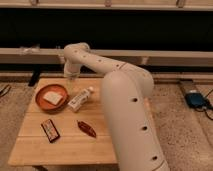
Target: Place the white sponge in the ceramic bowl
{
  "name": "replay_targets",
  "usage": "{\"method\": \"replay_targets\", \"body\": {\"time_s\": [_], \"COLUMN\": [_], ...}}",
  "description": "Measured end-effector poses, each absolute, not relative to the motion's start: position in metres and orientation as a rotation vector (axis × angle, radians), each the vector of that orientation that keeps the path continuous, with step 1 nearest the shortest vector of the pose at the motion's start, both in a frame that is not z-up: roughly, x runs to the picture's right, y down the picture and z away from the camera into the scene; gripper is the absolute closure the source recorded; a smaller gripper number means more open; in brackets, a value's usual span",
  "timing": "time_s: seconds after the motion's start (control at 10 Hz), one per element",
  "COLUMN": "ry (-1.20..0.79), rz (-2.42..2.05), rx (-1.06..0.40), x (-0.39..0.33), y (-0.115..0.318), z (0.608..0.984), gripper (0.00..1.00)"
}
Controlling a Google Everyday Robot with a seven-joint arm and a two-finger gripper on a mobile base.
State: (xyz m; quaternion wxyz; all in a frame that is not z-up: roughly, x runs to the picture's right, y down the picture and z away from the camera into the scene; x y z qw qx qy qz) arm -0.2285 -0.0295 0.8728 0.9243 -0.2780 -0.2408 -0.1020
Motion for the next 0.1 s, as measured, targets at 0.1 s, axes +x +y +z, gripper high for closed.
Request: {"method": "replay_targets", "body": {"time_s": [0.1], "ry": [-0.492], "rz": [-0.208], "rx": [-0.571], "x": [-0.2265], "y": [-0.0291], "z": [0.8737], "gripper": [0.23]}}
